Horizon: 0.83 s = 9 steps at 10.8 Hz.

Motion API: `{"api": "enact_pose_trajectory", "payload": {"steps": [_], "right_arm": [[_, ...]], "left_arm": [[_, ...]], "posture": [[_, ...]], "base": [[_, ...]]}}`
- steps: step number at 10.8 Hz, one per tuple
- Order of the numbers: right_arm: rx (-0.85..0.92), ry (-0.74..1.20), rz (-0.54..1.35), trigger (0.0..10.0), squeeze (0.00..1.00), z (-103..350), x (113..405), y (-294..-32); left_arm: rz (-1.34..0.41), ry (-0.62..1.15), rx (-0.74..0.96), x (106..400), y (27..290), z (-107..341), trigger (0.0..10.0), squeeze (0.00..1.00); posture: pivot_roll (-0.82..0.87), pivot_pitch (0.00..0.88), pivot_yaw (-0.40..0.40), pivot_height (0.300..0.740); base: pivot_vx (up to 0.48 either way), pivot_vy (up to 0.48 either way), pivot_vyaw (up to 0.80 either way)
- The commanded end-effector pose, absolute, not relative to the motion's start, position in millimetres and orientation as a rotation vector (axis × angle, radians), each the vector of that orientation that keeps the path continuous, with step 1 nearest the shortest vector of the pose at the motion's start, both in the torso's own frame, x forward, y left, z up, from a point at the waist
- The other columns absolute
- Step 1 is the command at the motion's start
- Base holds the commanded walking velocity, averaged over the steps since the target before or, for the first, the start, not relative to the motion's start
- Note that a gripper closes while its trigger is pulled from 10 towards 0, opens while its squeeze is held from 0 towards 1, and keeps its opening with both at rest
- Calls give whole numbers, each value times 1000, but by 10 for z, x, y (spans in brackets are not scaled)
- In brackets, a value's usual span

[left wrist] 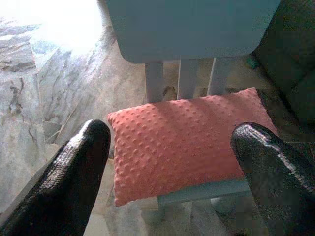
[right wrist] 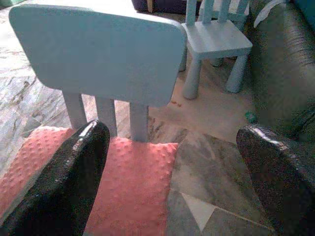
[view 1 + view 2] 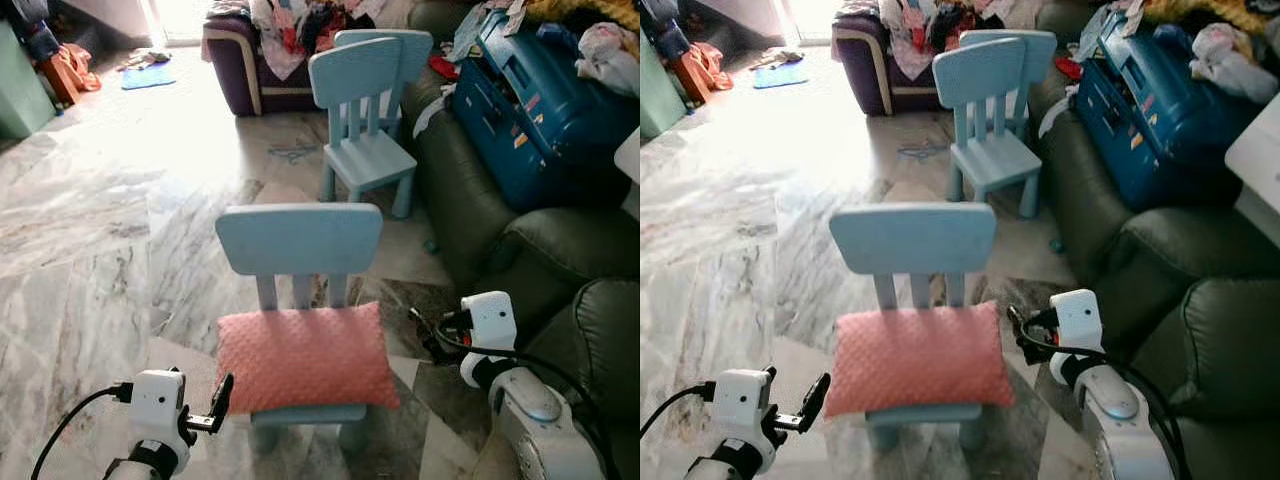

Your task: Move the pillow to the sofa

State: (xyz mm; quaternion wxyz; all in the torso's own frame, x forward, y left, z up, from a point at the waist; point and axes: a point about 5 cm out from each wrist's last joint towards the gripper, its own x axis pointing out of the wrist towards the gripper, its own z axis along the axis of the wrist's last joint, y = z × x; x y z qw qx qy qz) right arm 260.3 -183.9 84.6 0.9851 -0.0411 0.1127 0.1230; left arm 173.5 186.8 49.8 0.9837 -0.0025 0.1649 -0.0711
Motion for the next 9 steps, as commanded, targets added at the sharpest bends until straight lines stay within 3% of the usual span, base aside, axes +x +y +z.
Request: {"api": "enact_pose_trajectory", "payload": {"steps": [1,9], "right_arm": [[-84,228,255,10000,0,858,2573,-1826],[-94,238,272,10000,0,853,2538,-1802]], "left_arm": [[-136,349,7,1705,1880,487,10000,0],[-137,363,4,1659,1851,485,10000,0]], "posture": [[-174,154,22,656],[-171,172,18,537]], "base": [[0,0,0],[0,0,0]]}}
